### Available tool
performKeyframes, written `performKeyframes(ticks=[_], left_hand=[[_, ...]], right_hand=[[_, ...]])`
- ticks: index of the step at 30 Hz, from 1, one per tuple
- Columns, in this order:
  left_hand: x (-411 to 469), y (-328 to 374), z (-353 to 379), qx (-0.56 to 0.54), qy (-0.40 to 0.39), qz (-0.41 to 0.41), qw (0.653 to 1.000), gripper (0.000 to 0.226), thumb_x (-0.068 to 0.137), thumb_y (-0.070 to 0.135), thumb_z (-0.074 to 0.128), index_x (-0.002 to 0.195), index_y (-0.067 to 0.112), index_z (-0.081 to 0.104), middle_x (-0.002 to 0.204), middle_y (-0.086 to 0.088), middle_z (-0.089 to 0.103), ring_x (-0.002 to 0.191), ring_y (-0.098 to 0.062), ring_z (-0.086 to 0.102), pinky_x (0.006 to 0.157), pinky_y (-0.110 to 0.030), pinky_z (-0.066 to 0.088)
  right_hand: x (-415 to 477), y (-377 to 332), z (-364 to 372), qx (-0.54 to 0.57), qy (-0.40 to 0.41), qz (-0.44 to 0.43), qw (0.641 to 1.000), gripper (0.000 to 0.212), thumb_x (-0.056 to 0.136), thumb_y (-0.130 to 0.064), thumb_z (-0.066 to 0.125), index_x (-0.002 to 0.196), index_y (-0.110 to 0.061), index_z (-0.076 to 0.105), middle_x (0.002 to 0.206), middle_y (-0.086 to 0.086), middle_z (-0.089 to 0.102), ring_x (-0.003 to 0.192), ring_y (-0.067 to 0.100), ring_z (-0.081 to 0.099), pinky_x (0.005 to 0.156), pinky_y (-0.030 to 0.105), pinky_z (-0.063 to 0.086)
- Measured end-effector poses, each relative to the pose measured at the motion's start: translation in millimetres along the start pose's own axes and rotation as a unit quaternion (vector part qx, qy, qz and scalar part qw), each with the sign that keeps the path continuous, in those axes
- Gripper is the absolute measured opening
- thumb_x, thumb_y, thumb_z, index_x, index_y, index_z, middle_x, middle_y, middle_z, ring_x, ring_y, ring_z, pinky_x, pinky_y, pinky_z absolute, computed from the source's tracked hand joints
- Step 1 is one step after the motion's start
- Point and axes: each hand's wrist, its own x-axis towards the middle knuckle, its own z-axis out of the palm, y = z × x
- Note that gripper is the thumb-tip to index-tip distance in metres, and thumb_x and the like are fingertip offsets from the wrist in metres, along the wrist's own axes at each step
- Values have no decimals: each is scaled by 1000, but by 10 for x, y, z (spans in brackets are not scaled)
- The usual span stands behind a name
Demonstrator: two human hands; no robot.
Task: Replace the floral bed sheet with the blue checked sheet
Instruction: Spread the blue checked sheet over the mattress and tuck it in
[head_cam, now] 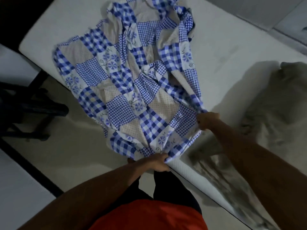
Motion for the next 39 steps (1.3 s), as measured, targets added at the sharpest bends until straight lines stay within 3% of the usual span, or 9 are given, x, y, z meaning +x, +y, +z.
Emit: performKeyframes(ticks=[3,6,10,14,19,23,31,35,39], left_hand=[[79,84,-169,4,-95,-23,995,49,96,39,56,138,17,43,129,-7,50,109,-26,55,89,-34,40],[159,158,-611,-24,-31,9,999,15,98,30,55,103,15,55,88,-5,51,71,-18,51,69,-27,42],[215,181,-1479,-2,125,32,992,19,98,28,58,111,14,58,94,-3,61,72,-17,60,59,-18,45],[333,203,-2559,-13,233,44,971,23,98,26,58,118,18,63,103,-6,67,85,-25,65,78,-35,54],[699,329,-3870,10,369,59,927,18,99,13,49,116,15,57,94,-3,58,74,-18,57,56,-24,44],[1153,422,-4695,55,411,116,902,37,93,2,55,128,13,54,127,-9,57,114,-28,57,86,-39,50],[1679,1056,-5535,162,401,274,859,72,92,9,61,154,21,25,155,-9,23,121,-33,53,85,-43,54],[1704,1619,-5667,146,438,327,825,67,92,9,62,151,17,30,150,-12,29,104,-30,58,76,-39,51],[1791,1959,-5651,222,410,364,806,65,90,12,61,149,14,34,145,-12,33,100,-34,56,78,-42,49]], right_hand=[[30,124,220,58,-49,-5,997,40,87,-16,66,126,-12,63,119,10,65,120,30,60,91,44,53],[101,45,224,122,-39,26,991,43,88,-19,64,130,-12,58,122,11,62,121,30,59,96,41,51],[345,-204,-82,253,104,20,962,43,87,-31,62,129,-25,60,135,6,59,122,31,58,101,41,49],[777,-492,-616,338,201,-1,920,38,91,-24,58,129,-18,59,129,11,62,116,33,60,90,38,49],[1619,-760,-1245,392,262,17,881,66,90,-45,64,147,-24,39,141,10,46,128,34,45,93,48,49],[2151,-920,-1551,369,327,74,867,57,89,-33,67,141,-23,45,137,9,47,126,35,46,85,46,50],[2290,347,-1784,569,507,153,629,38,73,-24,50,103,-12,71,97,9,75,92,25,68,75,26,44],[2140,1646,-1759,641,533,332,442,39,82,-34,40,101,-13,65,103,11,69,95,25,64,88,33,50],[2042,2101,-1294,632,457,386,493,14,94,-23,62,102,-14,55,80,4,59,89,22,58,60,17,53]])
